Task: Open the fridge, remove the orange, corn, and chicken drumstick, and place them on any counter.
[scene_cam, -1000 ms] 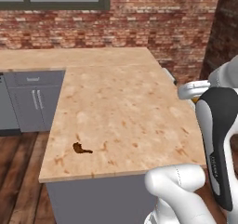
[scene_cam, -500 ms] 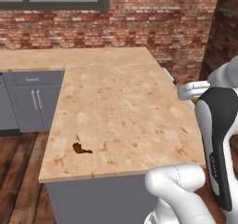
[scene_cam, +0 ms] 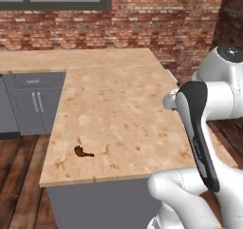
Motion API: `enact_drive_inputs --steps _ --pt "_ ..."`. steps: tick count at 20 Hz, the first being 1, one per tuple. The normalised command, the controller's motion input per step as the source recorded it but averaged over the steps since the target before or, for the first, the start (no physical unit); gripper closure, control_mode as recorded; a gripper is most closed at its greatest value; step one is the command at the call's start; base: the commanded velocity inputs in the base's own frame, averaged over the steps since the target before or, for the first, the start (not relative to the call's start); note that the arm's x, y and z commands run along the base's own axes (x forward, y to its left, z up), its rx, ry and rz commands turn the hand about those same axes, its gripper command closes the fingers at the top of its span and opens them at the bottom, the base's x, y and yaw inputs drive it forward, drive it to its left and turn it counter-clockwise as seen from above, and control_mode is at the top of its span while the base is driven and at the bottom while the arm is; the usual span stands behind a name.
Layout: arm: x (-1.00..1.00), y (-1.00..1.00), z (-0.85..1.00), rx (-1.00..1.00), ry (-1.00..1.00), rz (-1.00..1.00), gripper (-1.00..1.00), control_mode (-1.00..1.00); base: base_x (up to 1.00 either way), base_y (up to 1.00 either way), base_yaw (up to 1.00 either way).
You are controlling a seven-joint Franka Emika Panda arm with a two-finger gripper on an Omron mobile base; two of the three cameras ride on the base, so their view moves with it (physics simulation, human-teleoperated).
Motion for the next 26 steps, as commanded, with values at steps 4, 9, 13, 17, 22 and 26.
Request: enact_drive_inputs --steps 4,9,13,17,22,26 --pt "0.86 0.27 -0.81 0.00 0.32 0.16 1.00 -1.00 0.00 0.00 0.00" --pt "0.79 0.27 -0.87 0.00 0.31 0.17 1.00 -1.00 0.00 0.00 0.00" --pt "0.72 0.23 -0.94 0.00 0.28 0.14 1.00 -1.00 0.00 0.00 0.00" --pt "0.59 0.23 -0.99 0.00 0.24 0.13 1.00 -1.00 0.00 0.00 0.00" --pt "0.47 0.08 -0.87 0.00 0.19 0.12 1.00 -1.00 0.00 0.00 0.00" --pt "0.32 0.01 -0.73 0.00 0.02 0.11 1.00 -1.00 0.00 0.00 0.00"
